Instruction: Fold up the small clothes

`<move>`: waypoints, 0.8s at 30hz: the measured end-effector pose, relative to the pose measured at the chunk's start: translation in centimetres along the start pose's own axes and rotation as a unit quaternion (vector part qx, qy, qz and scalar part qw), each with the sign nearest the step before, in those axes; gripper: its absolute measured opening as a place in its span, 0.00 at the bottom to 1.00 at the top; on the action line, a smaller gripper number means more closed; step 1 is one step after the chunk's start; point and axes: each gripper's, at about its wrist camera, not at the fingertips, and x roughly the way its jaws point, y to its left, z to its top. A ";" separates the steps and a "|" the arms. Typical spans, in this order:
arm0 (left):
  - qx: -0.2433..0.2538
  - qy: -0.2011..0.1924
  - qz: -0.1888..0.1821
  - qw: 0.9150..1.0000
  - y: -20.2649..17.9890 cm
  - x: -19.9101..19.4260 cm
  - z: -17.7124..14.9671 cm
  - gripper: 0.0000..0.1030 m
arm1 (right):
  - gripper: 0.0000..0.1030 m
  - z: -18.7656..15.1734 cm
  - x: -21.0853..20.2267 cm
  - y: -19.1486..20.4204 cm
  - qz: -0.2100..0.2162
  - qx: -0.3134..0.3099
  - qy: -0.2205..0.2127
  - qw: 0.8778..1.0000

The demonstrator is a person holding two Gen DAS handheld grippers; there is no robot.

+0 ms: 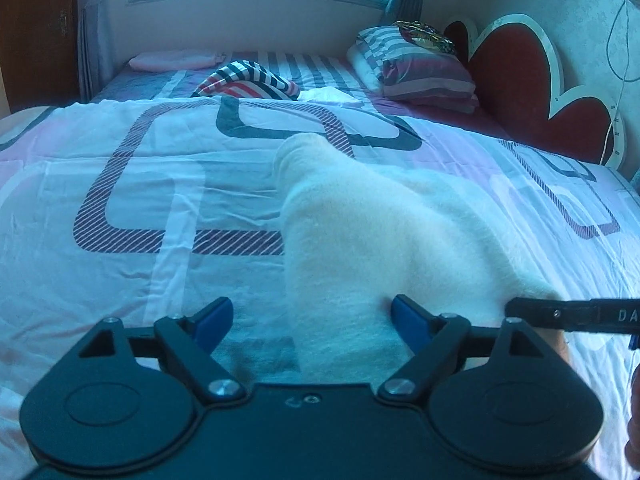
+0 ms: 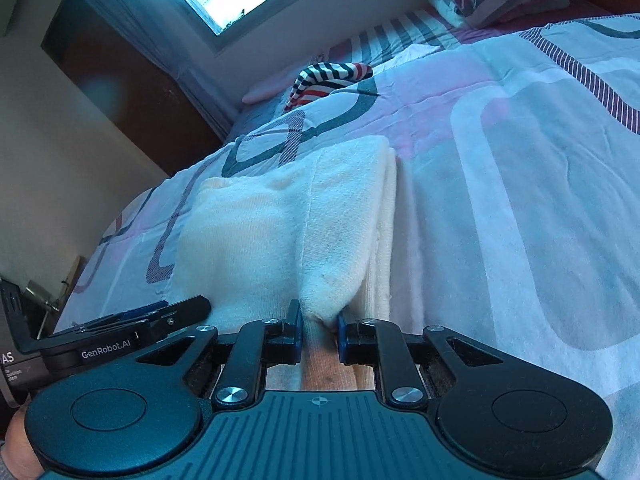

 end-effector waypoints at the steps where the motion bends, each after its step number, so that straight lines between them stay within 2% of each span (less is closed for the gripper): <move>1: -0.003 0.001 -0.001 1.000 0.1 -0.1 0.0 0.85 | 0.15 0.0 0.0 0.0 0.000 0.000 0.000 1.000; 3: -0.007 0.000 -0.003 1.000 0.0 -0.8 0.0 0.81 | 0.15 0.1 -0.2 0.1 0.000 -0.007 0.000 1.000; 5: -0.003 -0.008 -0.005 1.000 -0.2 -2.0 -0.3 0.79 | 0.20 -0.1 -0.7 0.8 -0.009 -0.025 0.005 1.000; 8: 0.011 -0.005 0.002 1.000 -0.6 -2.8 -1.7 0.79 | 0.20 -0.9 -1.3 2.0 -0.026 -0.070 0.025 0.997; 10: 0.009 -0.001 0.001 1.000 -0.6 -3.3 -2.8 0.79 | 0.20 -1.9 -1.5 2.2 -0.040 -0.076 0.042 0.995; 15: -0.005 0.015 -0.006 1.000 0.0 -5.3 -6.5 0.81 | 0.20 -5.1 -3.6 2.5 -0.069 -0.092 0.048 0.992; 19: 0.024 0.008 -0.001 1.000 -0.5 -6.8 -8.6 0.83 | 0.21 -7.2 -4.7 2.4 -0.082 -0.100 0.051 0.990; 20: 0.020 0.003 -0.003 1.000 -0.2 -7.1 -8.1 0.80 | 0.21 -7.0 -5.0 2.6 -0.082 -0.101 0.045 0.990; 21: 0.012 -0.011 -0.003 1.000 0.1 -7.2 -7.0 0.77 | 0.21 -6.5 -5.5 3.0 -0.083 -0.107 0.024 0.990; 23: 0.007 -0.041 0.008 0.999 0.4 -6.8 -4.1 0.77 | 0.21 -4.7 -6.2 3.6 -0.079 -0.116 -0.025 0.990; 24: 0.009 -0.050 0.015 0.999 0.4 -6.1 -2.4 0.77 | 0.21 -2.1 -5.6 4.2 -0.073 -0.119 -0.065 0.988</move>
